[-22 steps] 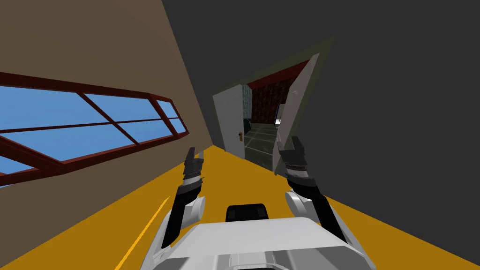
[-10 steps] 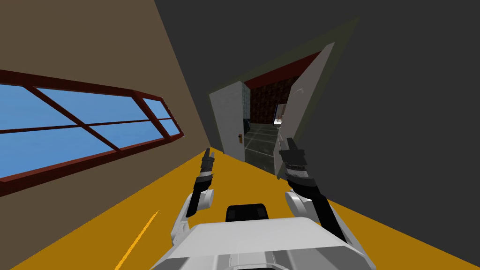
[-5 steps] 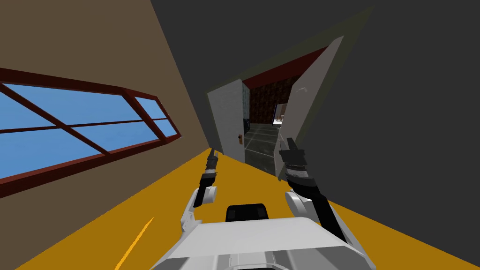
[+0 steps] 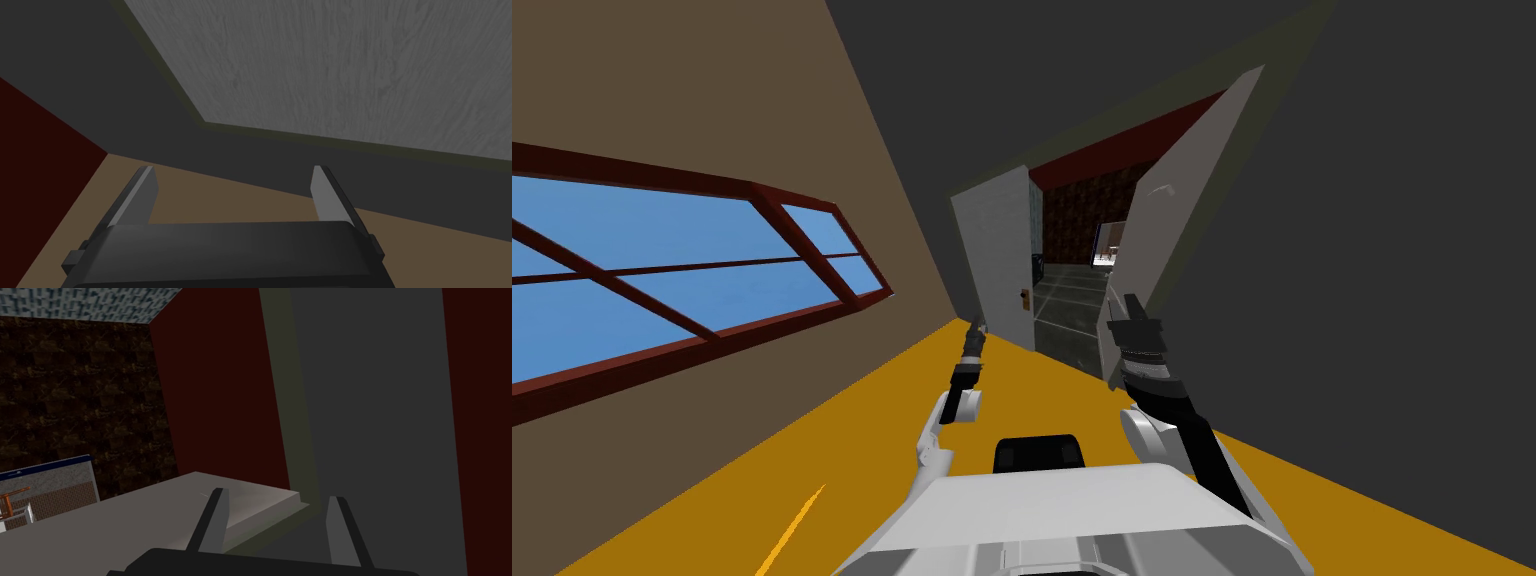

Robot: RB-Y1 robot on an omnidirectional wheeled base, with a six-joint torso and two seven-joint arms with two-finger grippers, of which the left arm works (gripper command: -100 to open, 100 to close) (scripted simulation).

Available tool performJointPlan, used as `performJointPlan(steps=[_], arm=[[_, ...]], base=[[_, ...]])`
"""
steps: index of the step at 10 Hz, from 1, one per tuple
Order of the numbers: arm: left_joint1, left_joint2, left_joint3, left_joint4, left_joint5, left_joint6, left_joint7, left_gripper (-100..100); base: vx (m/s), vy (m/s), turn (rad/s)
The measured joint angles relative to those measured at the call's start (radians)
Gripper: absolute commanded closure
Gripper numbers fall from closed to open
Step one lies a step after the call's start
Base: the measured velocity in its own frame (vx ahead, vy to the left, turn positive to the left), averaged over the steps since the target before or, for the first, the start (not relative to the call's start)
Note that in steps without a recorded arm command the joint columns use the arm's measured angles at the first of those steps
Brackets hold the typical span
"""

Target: Push the door open

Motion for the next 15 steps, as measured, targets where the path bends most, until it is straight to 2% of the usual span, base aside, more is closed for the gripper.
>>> performJointPlan(steps=[2, 5, 8, 10, 13, 15], arm=[[-0.015, 0.007, -0.006, 0.034, 0.003, -0.001, 0.006, -100], [-0.078, 0.011, -0.020, 0.140, 0.007, -0.017, 0.014, -100], [-0.130, 0.011, -0.040, 0.225, 0.009, -0.012, 0.022, -100], [-0.152, 0.010, -0.047, 0.265, 0.010, -0.012, 0.025, -100], [-0.218, 0.015, -0.060, 0.365, 0.016, -0.016, 0.038, -100], [-0.255, 0.008, -0.071, 0.444, 0.018, -0.029, 0.041, -100]], base=[[0.067, 0.032, -0.022], [0.093, 0.046, -0.040], [0.089, 0.035, -0.031], [0.055, 0.030, -0.030], [0.097, 0.053, -0.040], [0.087, 0.042, -0.036]])
